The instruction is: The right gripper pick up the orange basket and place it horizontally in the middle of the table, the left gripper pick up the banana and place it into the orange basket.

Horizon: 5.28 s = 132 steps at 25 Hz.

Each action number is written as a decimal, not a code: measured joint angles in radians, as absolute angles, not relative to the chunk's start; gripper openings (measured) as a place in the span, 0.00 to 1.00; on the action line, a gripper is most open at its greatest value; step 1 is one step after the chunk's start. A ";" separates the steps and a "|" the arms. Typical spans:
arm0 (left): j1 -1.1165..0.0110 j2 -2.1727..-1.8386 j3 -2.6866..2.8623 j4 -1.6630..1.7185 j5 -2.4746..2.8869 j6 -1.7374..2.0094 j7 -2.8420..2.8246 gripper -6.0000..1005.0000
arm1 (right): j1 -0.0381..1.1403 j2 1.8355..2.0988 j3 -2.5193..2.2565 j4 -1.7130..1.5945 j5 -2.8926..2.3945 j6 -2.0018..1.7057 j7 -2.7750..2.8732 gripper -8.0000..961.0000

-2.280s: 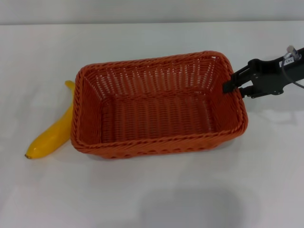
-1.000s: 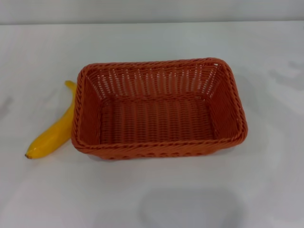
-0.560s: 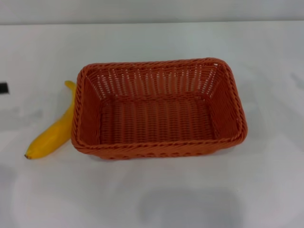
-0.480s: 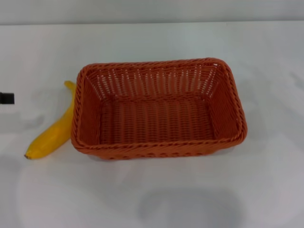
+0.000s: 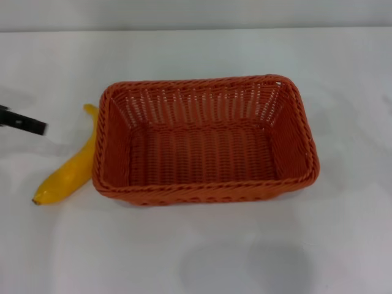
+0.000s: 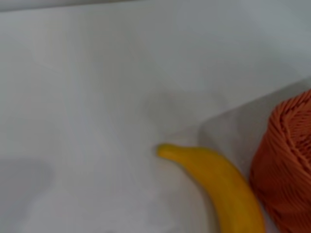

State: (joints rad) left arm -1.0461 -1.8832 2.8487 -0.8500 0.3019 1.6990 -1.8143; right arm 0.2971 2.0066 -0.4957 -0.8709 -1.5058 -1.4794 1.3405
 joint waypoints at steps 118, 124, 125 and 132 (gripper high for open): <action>-0.780 -2.075 2.845 -0.909 -0.870 1.790 -1.355 0.87 | 0.287 2.003 -0.334 -0.604 -1.383 -1.622 0.909 0.89; -0.557 -2.075 2.845 -0.778 -1.089 1.784 -1.207 0.87 | 0.288 2.005 -0.333 -0.497 -1.319 -1.627 0.838 0.89; -0.518 -2.075 2.845 -0.744 -1.118 1.774 -1.166 0.87 | 0.290 2.005 -0.333 -0.475 -1.301 -1.625 0.823 0.89; -0.347 -2.076 2.843 -0.561 -1.258 1.656 -0.990 0.87 | 0.316 2.009 -0.334 -0.318 -1.192 -1.539 0.634 0.89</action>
State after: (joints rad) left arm -0.3472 -2.0759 2.8429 -0.5612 -1.2581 1.6559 -0.9897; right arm 0.3160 2.0087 -0.3336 -0.3179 -1.1921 -1.5385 0.6340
